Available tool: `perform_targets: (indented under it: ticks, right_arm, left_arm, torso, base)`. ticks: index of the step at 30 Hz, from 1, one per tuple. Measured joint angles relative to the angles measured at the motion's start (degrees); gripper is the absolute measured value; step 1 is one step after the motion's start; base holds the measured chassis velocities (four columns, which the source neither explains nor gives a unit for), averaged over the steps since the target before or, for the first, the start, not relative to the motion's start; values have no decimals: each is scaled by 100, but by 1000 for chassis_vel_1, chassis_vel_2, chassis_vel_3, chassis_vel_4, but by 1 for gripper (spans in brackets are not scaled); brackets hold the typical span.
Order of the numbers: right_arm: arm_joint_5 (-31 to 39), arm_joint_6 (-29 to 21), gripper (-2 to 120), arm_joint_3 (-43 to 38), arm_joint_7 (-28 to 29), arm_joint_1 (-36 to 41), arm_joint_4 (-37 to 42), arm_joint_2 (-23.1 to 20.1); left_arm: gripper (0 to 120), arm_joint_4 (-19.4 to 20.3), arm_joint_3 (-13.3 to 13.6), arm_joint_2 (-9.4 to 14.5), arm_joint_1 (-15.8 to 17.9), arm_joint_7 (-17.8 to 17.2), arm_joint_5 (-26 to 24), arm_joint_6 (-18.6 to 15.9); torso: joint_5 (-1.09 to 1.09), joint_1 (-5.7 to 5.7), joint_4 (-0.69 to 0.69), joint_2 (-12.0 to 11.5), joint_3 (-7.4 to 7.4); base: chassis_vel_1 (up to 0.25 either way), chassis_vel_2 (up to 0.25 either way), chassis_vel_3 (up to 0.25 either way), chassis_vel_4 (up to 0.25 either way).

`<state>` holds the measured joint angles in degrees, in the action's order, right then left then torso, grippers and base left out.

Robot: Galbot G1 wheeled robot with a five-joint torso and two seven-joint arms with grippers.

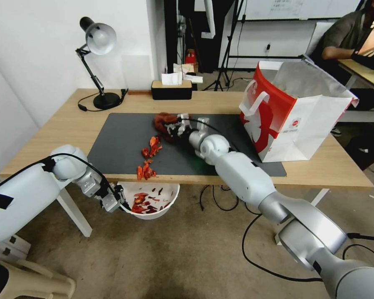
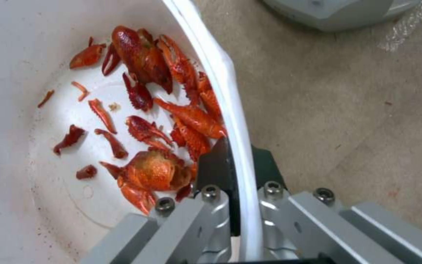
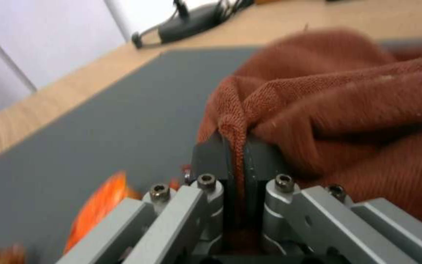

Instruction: Sweep shrimp from table into container with towel, then put container into takeout bag.

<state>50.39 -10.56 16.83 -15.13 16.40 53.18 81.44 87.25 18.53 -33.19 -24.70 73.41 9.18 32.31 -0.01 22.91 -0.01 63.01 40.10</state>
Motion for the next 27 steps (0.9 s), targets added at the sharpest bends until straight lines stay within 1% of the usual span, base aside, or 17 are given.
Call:
perform_targets:
  ticks: [6, 14, 17, 19, 22, 23, 27]
  right_arm:
    - [128, -66, 2, 196, -29, 147, 290, -81]
    - [169, -92, 2, 376, -307, 195, 429, -201]
    - [177, -90, 2, 455, -639, 224, 479, -324]
    - [178, -90, 2, 469, -714, 225, 483, -349]
    - [183, -90, 2, 512, -1020, 224, 497, -435]
    - [183, -90, 2, 512, -1020, 224, 497, -435]
    - [183, -92, 2, 578, -1490, 217, 517, -579]
  left_arm:
    - [0, 41, -109, 35, -163, -7, -1, -2]
    - [0, 55, -151, 88, -171, -21, -10, -3]
    - [0, 61, -180, 123, -161, -24, -24, -4]
    - [0, 61, -183, 127, -160, -24, -25, -3]
    - [0, 44, -198, 131, -160, -28, -30, 6]
    - [0, 44, -198, 131, -160, -28, -30, 6]
    - [0, -3, -208, 105, -149, -32, -33, 26]
  torso:
    - [0, 0, 0, 2, -1]
    - [1, -1, 1, 2, -1]
    - [3, -1, 1, 3, -2]
    - [3, -1, 2, 3, -2]
    - [2, 0, 2, 3, -1]
    - [2, 0, 2, 3, -1]
    - [1, -1, 5, 4, -2]
  base:
    - [0, 0, 0, 0]
    - [0, 0, 0, 0]
    - [0, 0, 0, 0]
    - [0, 0, 0, 0]
    - [0, 0, 0, 0]
    - [0, 0, 0, 0]
    - [0, 0, 0, 0]
